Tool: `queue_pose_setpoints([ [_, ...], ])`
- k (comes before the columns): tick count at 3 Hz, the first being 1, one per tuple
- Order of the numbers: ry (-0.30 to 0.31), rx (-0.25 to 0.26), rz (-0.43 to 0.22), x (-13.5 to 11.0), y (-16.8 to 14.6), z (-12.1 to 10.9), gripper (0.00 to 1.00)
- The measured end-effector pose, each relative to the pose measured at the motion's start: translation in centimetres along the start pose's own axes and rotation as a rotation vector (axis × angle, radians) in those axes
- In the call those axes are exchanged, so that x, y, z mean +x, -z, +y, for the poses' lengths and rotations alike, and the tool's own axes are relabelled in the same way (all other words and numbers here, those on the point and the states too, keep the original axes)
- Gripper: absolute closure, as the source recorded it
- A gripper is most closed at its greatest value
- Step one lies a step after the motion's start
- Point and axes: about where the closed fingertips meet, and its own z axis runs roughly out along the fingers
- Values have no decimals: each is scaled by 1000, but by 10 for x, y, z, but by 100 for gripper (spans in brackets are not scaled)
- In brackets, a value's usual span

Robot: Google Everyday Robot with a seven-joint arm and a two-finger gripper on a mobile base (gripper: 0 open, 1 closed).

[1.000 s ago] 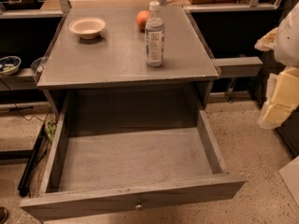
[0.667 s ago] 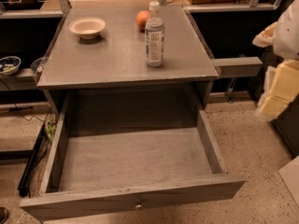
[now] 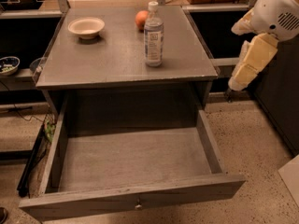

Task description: Place blue plastic bottle into top drawer

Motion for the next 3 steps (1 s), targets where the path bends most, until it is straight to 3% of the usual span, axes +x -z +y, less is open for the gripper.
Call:
queue_pose_setpoints([
  [1, -16, -14, -40, -8, -7, -12, 0],
  [2, -16, -14, -40, -8, -8, -12, 0],
  [3, 7, -10, -55, -30, -18, -27, 0],
])
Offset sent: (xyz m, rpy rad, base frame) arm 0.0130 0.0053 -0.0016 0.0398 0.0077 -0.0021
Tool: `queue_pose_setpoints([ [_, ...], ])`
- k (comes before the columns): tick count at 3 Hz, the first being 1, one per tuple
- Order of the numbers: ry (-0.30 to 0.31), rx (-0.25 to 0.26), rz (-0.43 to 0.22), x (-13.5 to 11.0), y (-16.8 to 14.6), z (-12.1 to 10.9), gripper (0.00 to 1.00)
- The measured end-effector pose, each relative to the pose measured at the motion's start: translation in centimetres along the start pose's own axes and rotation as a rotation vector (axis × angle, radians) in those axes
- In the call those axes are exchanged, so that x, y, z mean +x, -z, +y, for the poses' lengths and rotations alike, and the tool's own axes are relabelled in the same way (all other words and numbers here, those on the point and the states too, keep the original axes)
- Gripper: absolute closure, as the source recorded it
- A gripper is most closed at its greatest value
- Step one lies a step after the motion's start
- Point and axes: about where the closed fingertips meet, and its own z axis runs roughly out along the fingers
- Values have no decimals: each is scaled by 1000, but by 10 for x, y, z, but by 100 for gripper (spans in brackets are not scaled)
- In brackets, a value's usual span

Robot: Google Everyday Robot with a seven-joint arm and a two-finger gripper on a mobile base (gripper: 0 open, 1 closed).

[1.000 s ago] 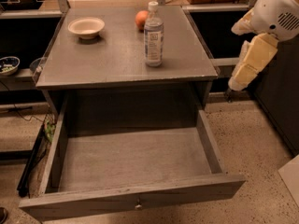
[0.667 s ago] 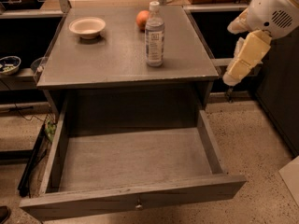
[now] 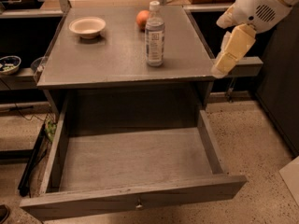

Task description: Place blue plastic bottle into top drawer

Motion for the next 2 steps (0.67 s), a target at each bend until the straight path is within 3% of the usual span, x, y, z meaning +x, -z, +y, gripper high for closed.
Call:
queue_pose_setpoints([
  [1, 50, 0, -68, -52, -28, -15, 0],
  [2, 51, 0, -70, -53, -29, -15, 0],
])
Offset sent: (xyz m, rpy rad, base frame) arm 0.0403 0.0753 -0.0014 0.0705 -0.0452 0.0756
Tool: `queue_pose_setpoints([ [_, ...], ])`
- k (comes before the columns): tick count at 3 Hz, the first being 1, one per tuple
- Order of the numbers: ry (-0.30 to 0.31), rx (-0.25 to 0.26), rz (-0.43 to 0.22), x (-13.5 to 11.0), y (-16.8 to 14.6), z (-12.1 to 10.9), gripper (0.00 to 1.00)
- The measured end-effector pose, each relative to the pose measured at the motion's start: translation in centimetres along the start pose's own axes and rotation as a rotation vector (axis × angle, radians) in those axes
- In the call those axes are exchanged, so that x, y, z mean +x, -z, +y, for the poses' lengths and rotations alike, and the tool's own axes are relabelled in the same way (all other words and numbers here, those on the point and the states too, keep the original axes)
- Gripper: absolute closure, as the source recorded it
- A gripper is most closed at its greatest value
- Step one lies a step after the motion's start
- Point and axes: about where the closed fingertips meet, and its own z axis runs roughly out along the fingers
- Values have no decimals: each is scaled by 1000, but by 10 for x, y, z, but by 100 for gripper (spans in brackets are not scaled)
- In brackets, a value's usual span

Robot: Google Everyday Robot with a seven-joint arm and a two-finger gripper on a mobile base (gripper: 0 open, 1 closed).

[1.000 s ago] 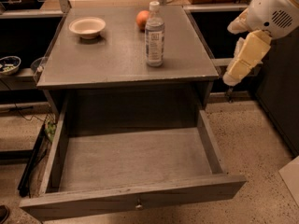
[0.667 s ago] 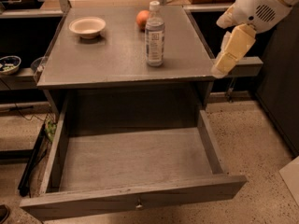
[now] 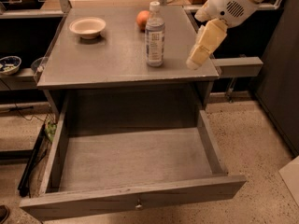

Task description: Place blue plastic bottle into top drawer

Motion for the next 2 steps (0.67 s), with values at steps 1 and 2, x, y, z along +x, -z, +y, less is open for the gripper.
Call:
queue_pose_setpoints([
  [1, -47, -47, -49, 3, -11, 1, 0],
  [2, -88, -100, -122, 1, -24, 0, 0],
])
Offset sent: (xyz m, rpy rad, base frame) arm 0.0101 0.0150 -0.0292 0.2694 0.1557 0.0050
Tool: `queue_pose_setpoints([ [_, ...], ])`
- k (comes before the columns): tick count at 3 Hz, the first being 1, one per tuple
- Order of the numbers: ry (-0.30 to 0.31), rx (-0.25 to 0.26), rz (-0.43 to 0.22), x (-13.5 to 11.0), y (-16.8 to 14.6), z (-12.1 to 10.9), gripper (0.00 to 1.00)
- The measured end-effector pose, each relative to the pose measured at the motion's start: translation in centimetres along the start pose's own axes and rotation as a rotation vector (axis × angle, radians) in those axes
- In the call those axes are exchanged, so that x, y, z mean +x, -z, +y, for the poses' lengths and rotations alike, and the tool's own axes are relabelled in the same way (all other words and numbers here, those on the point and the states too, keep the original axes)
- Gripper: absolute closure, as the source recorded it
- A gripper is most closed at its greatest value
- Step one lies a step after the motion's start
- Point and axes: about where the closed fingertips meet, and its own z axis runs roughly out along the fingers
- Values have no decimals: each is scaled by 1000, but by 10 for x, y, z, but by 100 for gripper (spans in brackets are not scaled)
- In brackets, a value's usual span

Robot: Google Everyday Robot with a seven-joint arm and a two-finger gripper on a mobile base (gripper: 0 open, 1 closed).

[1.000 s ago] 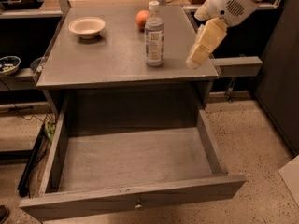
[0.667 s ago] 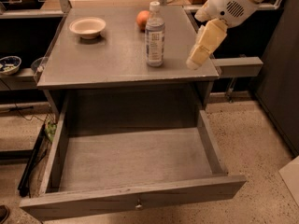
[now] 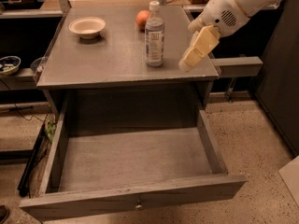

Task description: Place blue plastic bottle into top drawer

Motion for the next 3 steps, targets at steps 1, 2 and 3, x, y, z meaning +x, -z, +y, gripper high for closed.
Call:
queue_pose_setpoints([
  [1, -19, -14, -31, 0, -6, -2, 0],
  [2, -20, -15, -34, -1, -6, -2, 0],
  [3, -25, -23, -54, -6, -16, -7, 0],
])
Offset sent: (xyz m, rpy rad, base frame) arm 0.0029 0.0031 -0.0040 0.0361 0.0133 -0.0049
